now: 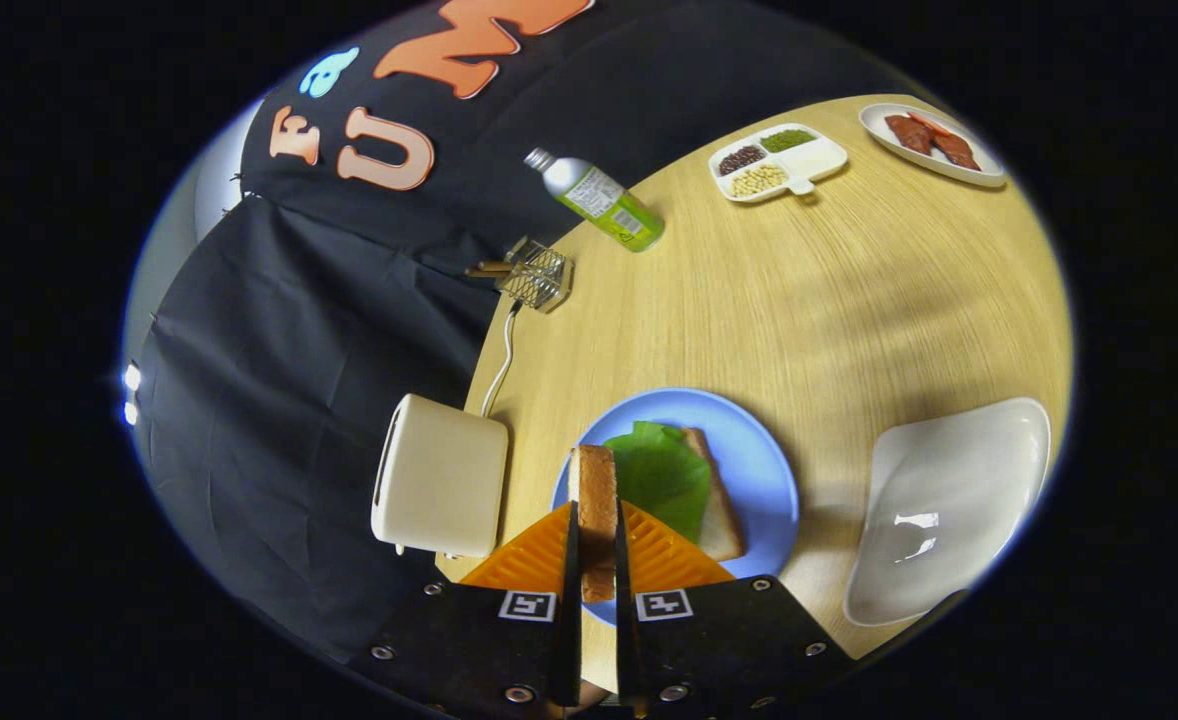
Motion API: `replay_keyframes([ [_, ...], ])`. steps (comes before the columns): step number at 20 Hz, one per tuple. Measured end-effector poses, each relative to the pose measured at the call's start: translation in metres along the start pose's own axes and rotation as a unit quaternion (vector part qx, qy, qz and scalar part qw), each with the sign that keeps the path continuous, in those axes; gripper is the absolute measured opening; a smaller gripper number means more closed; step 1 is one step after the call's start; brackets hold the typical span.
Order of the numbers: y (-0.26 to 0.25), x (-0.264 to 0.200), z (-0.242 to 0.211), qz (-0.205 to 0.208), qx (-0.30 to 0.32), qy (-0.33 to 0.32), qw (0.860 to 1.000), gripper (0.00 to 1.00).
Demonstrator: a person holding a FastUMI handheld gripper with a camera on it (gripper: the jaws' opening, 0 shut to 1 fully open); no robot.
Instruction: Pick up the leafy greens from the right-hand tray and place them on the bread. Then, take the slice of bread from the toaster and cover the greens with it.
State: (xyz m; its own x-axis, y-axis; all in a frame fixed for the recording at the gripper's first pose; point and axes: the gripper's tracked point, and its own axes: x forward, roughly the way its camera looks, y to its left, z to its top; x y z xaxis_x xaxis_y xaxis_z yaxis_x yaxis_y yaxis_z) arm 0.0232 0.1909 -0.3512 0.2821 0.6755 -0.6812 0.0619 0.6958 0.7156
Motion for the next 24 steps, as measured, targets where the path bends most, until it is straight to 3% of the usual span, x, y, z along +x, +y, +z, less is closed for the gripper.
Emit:
replay_keyframes([
  [6,-0.018,0.002,-0.002,-0.023,-0.009,-0.017,1.000,0.15],
  [9,-0.026,0.004,0.000,-0.053,-0.033,-0.036,0.997,0.22],
  [13,-0.034,0.005,-0.001,-0.083,-0.064,-0.052,0.993,0.35],
  [16,-0.031,0.003,-0.002,-0.092,-0.085,-0.056,0.991,0.49],
  [19,-0.017,-0.011,0.014,-0.089,-0.108,-0.101,0.985,0.64],
  [24,0.006,-0.059,0.045,-0.110,-0.168,-0.197,0.960,0.84],
])
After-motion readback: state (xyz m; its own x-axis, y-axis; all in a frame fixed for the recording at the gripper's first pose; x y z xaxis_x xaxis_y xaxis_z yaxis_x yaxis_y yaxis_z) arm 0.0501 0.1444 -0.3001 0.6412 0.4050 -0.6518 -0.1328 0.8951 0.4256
